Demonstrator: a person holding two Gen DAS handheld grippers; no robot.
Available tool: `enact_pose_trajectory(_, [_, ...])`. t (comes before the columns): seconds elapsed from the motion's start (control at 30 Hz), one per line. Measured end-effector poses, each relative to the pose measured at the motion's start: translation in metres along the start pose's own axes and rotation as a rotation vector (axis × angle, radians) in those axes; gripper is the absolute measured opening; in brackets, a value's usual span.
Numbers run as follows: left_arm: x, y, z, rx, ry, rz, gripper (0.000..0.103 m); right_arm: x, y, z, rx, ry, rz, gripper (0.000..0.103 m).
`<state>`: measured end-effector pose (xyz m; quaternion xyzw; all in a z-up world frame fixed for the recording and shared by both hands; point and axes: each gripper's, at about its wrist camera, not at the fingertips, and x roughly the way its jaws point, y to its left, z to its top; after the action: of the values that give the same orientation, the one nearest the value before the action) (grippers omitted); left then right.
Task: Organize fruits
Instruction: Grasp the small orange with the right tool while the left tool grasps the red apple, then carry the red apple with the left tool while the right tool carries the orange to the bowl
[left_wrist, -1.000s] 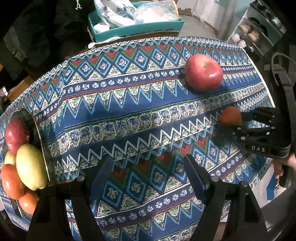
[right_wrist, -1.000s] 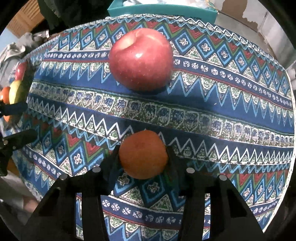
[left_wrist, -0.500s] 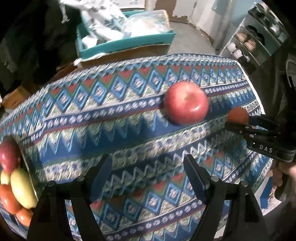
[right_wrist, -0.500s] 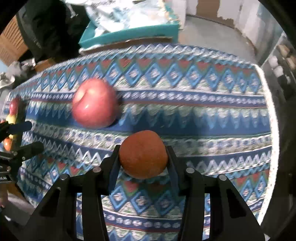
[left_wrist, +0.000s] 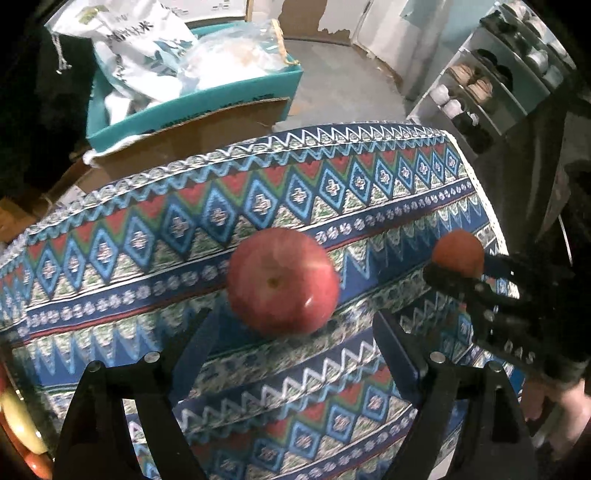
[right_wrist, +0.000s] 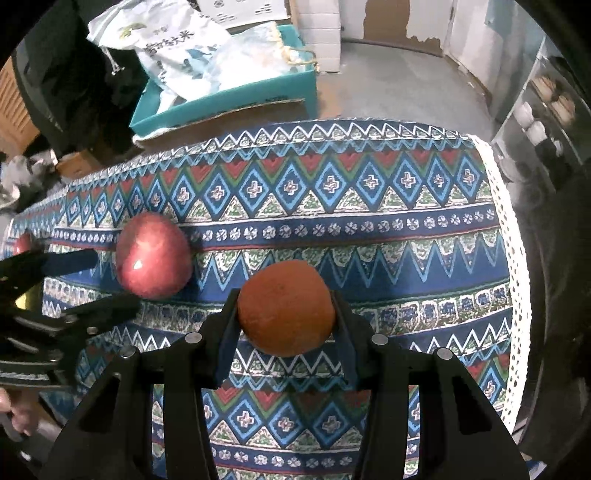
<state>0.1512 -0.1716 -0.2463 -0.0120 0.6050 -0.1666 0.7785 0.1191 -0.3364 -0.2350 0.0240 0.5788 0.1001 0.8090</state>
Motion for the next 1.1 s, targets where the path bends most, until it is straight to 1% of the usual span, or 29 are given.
enact_pose_trajectory(0.27, [0.026, -0.005, 0.015, 0.0, 0.023, 0.046, 0.089, 0.01, -0.009, 0.002, 0.027, 0.01, 0.01, 0.046])
enact_pose_trajectory(0.43, [0.045, 0.001, 0.018, -0.026, 0.066, 0.034, 0.089, 0.016, -0.014, 0.003, 0.04, 0.019, 0.015, 0.046])
enact_pose_trajectory(0.53, [0.051, 0.004, 0.019, -0.039, 0.06, 0.021, 0.089, 0.017, -0.014, 0.004, 0.04, 0.019, 0.018, 0.046])
enact_pose_trajectory(0.57, [0.051, 0.004, 0.019, -0.042, 0.052, 0.013, 0.086, 0.018, -0.014, 0.004, 0.039, 0.019, 0.019, 0.046])
enact_pose_trajectory(0.63, [0.049, 0.004, 0.019, -0.041, 0.036, 0.036, 0.077, 0.018, -0.013, 0.005, 0.036, 0.018, 0.02, 0.046])
enact_pose_trajectory(0.73, [0.047, 0.005, 0.019, -0.025, 0.031, 0.031, 0.077, 0.02, -0.01, 0.006, 0.032, 0.018, 0.022, 0.046])
enact_pose_trajectory(0.9, [0.04, 0.002, 0.012, 0.018, 0.002, 0.053, 0.077, 0.019, -0.005, 0.006, 0.016, 0.013, 0.017, 0.046])
enact_pose_trajectory(1.1, [0.017, -0.001, 0.005, 0.046, -0.038, 0.059, 0.077, 0.013, 0.004, 0.007, -0.009, 0.003, 0.007, 0.046])
